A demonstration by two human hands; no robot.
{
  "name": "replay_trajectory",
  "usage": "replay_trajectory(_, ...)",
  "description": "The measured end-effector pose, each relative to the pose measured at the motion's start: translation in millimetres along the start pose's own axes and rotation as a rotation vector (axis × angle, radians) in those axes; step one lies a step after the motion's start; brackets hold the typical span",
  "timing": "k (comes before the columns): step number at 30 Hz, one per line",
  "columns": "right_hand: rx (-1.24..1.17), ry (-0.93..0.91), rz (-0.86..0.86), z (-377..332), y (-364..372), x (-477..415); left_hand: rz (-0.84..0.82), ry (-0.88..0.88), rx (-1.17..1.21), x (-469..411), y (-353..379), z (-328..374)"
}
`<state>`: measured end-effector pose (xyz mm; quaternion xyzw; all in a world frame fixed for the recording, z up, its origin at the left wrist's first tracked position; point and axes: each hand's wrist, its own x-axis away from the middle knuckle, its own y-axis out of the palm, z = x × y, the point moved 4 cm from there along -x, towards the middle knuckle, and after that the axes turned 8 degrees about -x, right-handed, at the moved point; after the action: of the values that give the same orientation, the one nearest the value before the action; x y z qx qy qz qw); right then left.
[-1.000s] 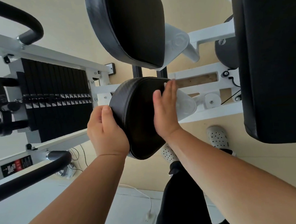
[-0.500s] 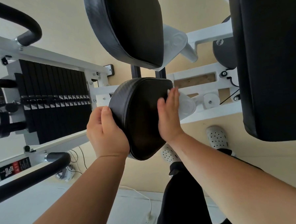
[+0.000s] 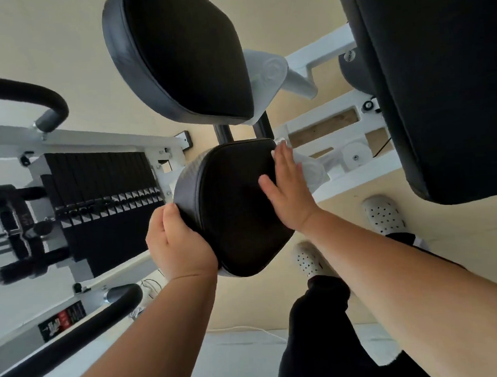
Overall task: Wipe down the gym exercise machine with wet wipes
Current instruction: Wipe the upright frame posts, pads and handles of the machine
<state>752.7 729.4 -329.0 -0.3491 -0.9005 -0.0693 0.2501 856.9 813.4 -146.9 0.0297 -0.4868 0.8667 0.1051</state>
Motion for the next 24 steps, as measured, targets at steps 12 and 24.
replay_trajectory(12,0.127,-0.596,0.006,-67.5,20.9,41.4,0.019,-0.010,0.015,1.7,-0.3,0.7)
replay_trajectory(24,-0.097,-0.567,0.007,-60.0,58.6,135.3,-0.001,-0.023,0.067,-0.1,-0.4,1.1)
